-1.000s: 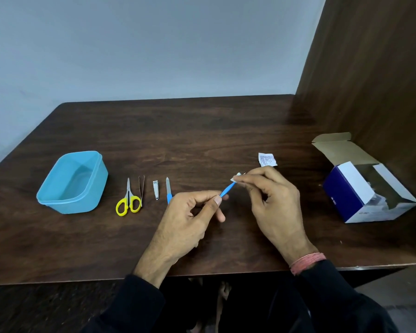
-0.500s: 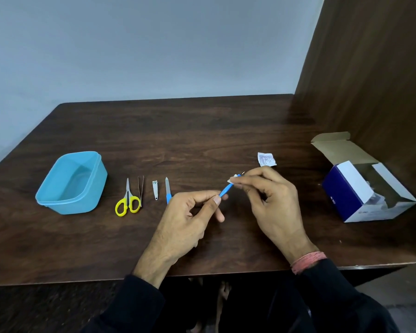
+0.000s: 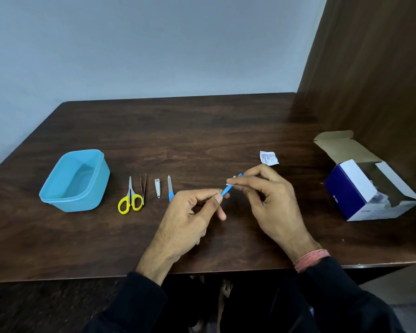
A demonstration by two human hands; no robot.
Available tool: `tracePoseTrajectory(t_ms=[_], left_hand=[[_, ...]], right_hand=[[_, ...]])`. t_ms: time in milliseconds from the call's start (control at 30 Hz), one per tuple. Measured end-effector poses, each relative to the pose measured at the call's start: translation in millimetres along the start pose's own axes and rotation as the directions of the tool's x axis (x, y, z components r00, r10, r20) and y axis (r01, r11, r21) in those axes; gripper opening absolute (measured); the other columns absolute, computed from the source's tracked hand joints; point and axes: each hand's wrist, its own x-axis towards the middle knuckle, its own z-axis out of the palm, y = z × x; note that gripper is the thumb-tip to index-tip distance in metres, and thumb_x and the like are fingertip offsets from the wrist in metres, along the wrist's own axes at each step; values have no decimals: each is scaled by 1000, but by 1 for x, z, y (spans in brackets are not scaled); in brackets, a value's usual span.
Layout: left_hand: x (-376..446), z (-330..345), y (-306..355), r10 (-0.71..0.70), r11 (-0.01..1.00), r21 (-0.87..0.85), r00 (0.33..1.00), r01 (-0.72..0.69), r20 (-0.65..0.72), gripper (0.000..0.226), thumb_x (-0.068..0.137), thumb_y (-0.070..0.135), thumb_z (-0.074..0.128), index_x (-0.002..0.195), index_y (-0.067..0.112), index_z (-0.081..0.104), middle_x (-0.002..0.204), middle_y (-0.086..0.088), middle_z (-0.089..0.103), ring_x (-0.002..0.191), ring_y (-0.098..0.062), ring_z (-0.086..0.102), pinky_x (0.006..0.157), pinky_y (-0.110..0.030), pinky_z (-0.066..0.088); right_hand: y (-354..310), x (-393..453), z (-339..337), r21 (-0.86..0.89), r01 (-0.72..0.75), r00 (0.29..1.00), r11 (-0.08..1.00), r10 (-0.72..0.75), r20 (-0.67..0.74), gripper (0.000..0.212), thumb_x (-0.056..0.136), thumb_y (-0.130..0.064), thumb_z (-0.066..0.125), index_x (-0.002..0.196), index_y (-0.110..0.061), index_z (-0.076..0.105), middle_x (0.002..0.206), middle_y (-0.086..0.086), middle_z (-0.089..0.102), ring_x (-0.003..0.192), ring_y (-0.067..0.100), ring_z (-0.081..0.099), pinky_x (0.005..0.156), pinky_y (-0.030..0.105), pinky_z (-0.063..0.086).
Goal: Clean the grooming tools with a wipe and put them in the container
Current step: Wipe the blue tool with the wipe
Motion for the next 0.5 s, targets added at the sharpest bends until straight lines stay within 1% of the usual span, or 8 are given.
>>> tracePoseTrajectory(t_ms=[67, 133, 200, 267, 333, 367, 433, 500], left_hand=[[0, 0, -1, 3, 1000, 2, 1000, -3, 1, 23, 115, 26, 62, 117, 26, 85, 82, -4, 79, 44, -17, 40, 37, -21, 32], [0, 0, -1, 3, 1000, 1, 1000, -3, 2, 22, 115, 27, 62, 119, 27, 85, 82, -4, 79, 44, -17, 40, 37, -22, 32], [0, 0, 0, 3, 1000, 0, 1000, -3, 3, 22, 115, 27, 63, 119, 27, 84, 83, -4, 80, 44, -17, 41, 37, -22, 32], [1, 0, 0, 3, 1000, -5, 1000, -3, 1, 22, 115, 26, 63, 119, 27, 85, 82, -3, 79, 44, -18, 40, 37, -21, 32], [1, 0, 1, -1, 1000, 4, 1000, 1, -4, 22, 115, 26, 63, 119, 28, 85, 82, -2, 79, 45, -19, 41, 37, -21, 33], [0, 0, 2, -2, 1000, 7, 1000, 2, -4, 22, 115, 27, 63, 118, 29, 85, 82, -2, 79, 46, -21, 41, 37, -20, 33], [0, 1, 2, -6, 1000, -1, 1000, 6, -5, 23, 115, 26, 63, 116, 29, 85, 81, -2, 79, 47, -25, 40, 38, -20, 32], [0, 1, 2, -2, 1000, 1, 1000, 2, -9, 23, 115, 26, 63, 115, 28, 85, 81, -1, 78, 46, -23, 40, 37, -20, 33]], right_hand=[[1, 1, 0, -11, -2, 1000, 1000, 2, 6, 29, 101, -6, 78, 121, -25, 86, 108, -10, 68, 105, 8, 71, 90, 21, 59], [4, 3, 0, -34, -37, 999, 999, 35, -41, 26, 101, -10, 79, 120, -26, 87, 107, -9, 68, 102, 10, 71, 88, 29, 61], [4, 3, 1, -41, -52, 998, 998, 50, -41, 23, 102, -14, 78, 121, -26, 86, 107, -11, 68, 103, 10, 71, 88, 31, 62], [3, 3, 1, -25, -47, 999, 999, 47, -7, 23, 103, -16, 77, 122, -26, 85, 109, -11, 68, 105, 11, 72, 89, 30, 62], [5, 4, 1, 9, -54, 998, 998, 54, -18, 25, 102, -9, 78, 120, -24, 86, 108, -7, 70, 103, 13, 72, 89, 29, 61], [5, 5, 1, 24, -60, 997, 998, 61, -37, 27, 101, -4, 79, 119, -22, 86, 107, -4, 70, 103, 13, 72, 89, 26, 60], [6, 5, 1, 32, -62, 996, 998, 64, -62, 32, 101, 6, 76, 119, -18, 86, 105, 1, 69, 102, 12, 70, 90, 16, 54], [5, 5, 1, 32, -53, 996, 998, 55, -66, 35, 101, 11, 73, 119, -16, 86, 106, 3, 68, 103, 10, 68, 92, 10, 50]])
